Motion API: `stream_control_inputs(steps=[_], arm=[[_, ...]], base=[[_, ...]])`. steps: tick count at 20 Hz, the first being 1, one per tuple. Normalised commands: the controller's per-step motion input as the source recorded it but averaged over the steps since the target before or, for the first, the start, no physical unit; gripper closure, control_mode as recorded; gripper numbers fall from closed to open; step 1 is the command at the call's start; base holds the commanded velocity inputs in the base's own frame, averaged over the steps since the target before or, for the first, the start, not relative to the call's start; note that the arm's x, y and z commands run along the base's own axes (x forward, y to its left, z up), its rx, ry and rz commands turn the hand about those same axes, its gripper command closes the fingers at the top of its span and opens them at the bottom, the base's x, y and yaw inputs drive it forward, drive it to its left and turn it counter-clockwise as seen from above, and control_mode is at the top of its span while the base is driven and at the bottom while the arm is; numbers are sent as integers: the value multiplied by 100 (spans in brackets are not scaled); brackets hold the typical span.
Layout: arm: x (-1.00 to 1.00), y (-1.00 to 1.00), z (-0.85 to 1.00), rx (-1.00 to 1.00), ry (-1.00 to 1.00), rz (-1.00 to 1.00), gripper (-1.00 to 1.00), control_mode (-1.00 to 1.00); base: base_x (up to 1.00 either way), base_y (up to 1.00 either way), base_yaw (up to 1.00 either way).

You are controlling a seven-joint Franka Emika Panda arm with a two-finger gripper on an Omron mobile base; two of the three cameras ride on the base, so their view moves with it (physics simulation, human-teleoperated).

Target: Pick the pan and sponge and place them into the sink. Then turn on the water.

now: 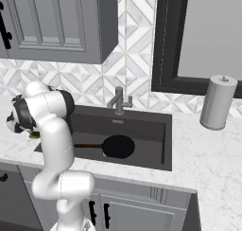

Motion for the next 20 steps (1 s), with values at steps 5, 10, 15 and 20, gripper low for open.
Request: stream_control_inputs(steps=[5, 10, 15, 20], arm=[[0, 0, 0, 0, 0, 0, -100, -100], [0, 1, -10, 0, 0, 0, -100, -100], [-7, 5, -37, 1, 7, 0, -100, -100], [0, 3, -27, 0, 1, 0, -100, -100]], base=[[0, 0, 0], [0, 0, 0], [0, 0, 0], [0, 0, 0]])
